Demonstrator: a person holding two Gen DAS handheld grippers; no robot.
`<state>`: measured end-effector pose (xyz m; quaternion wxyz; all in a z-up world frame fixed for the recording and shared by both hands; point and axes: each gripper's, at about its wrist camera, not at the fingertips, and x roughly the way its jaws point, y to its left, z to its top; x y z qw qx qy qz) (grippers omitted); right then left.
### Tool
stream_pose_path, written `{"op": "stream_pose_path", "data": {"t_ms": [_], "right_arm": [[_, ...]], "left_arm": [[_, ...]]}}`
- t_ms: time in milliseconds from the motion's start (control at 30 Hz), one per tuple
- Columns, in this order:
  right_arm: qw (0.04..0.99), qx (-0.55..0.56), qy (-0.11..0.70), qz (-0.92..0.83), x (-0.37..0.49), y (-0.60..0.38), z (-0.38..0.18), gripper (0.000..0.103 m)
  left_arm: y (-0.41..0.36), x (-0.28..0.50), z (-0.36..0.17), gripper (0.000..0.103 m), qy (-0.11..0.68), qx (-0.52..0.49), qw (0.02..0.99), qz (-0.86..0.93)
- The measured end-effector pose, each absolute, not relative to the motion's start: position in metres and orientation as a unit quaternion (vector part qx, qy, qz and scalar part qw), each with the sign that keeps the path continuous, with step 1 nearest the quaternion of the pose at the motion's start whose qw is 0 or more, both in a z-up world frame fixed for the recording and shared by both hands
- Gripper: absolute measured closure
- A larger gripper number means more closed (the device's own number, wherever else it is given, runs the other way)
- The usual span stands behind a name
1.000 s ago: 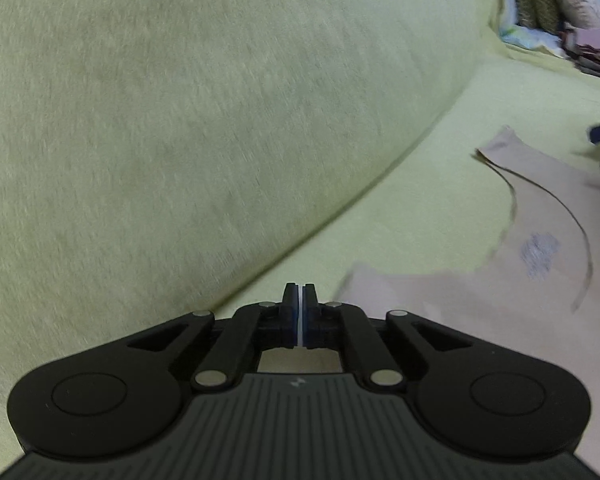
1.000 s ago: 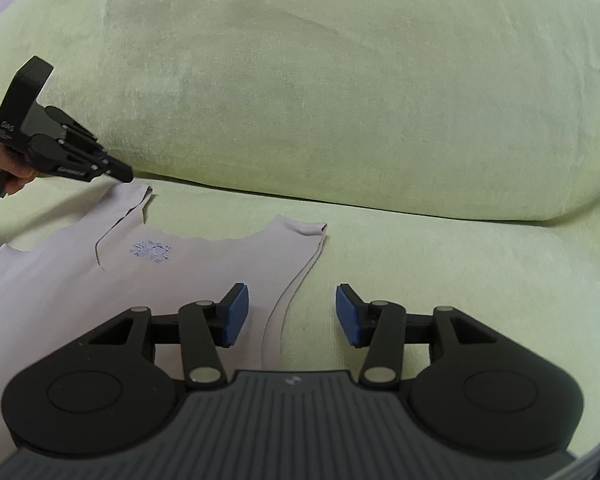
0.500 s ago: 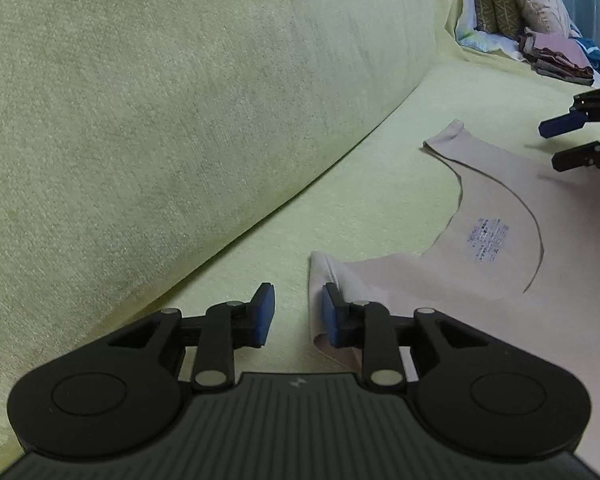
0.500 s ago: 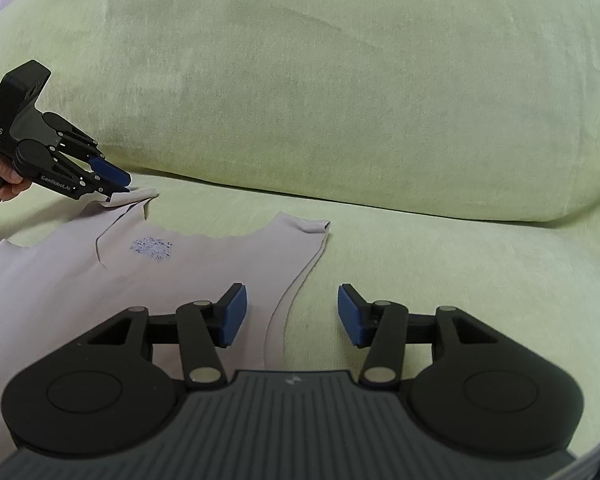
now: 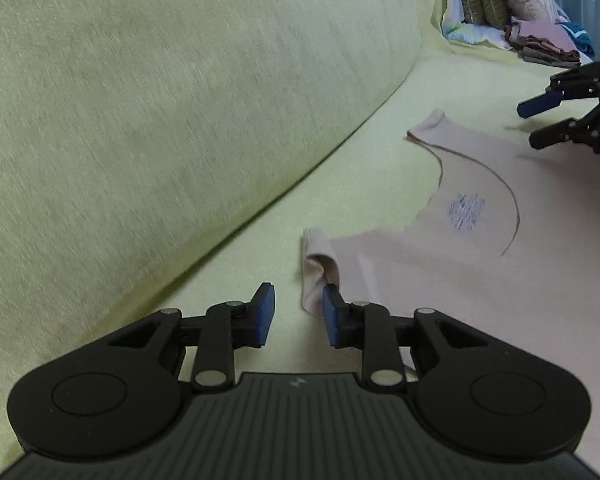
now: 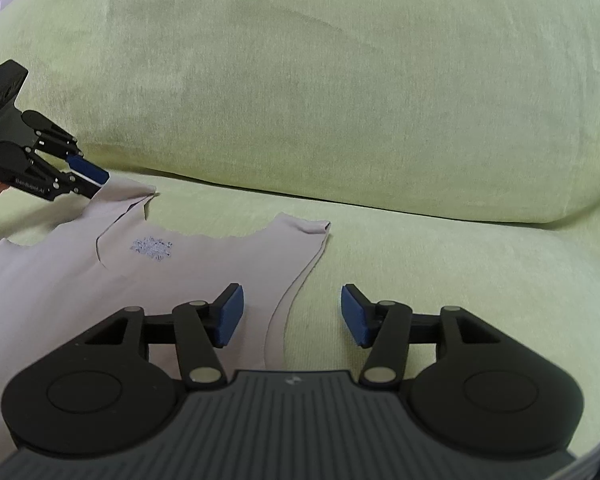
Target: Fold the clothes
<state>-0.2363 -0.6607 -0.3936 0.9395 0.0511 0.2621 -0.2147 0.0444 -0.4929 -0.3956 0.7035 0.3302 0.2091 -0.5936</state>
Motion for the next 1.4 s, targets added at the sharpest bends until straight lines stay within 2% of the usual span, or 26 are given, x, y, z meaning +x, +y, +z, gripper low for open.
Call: {"op": "stream_pose_path", "data": {"t_ms": [467, 667, 833, 933, 967, 1067, 1233, 1300, 1333, 1400], "right_arm": [[0.94, 0.052, 0.262, -0.213, -0.236, -0.661, -0.393, 0.051], [0.94, 0.057, 0.262, -0.212, -0.236, -0.661, -0.394, 0.051], [0.941, 0.062, 0.259, -0.209, -0.237, -0.662, -0.392, 0.051], [0.942, 0.071, 0.256, -0.208, -0.239, -0.664, -0.391, 0.051], [0.942, 0.073, 0.255, -0.208, -0.239, -0.664, -0.39, 0.051], [0.942, 0.081, 0.253, -0.206, -0.242, -0.664, -0.39, 0.051], [0.942, 0.079, 0.254, -0.205, -0.241, -0.663, -0.39, 0.05], [0.941, 0.079, 0.256, -0.206, -0.241, -0.664, -0.391, 0.05], [0.941, 0.08, 0.257, -0.207, -0.241, -0.664, -0.391, 0.049], [0.94, 0.081, 0.258, -0.207, -0.241, -0.665, -0.392, 0.049]], "left_arm": [[-0.496, 0.071, -0.403, 0.074, 0.258, 0.215, 0.792, -0.51], [-0.499, 0.073, -0.407, 0.063, 0.261, 0.213, 0.802, -0.493], [-0.485, 0.068, -0.4, 0.063, 0.253, 0.244, 0.79, -0.502], [-0.474, 0.066, -0.397, 0.058, 0.248, 0.269, 0.789, -0.493], [-0.47, 0.065, -0.395, 0.055, 0.246, 0.271, 0.791, -0.49], [-0.46, 0.067, -0.39, 0.053, 0.245, 0.265, 0.798, -0.483], [-0.473, 0.062, -0.385, 0.053, 0.212, 0.254, 0.804, -0.495], [-0.487, 0.059, -0.385, 0.053, 0.201, 0.288, 0.794, -0.496], [-0.5, 0.055, -0.39, 0.053, 0.197, 0.339, 0.78, -0.488], [-0.503, 0.054, -0.391, 0.053, 0.199, 0.357, 0.773, -0.485]]}}
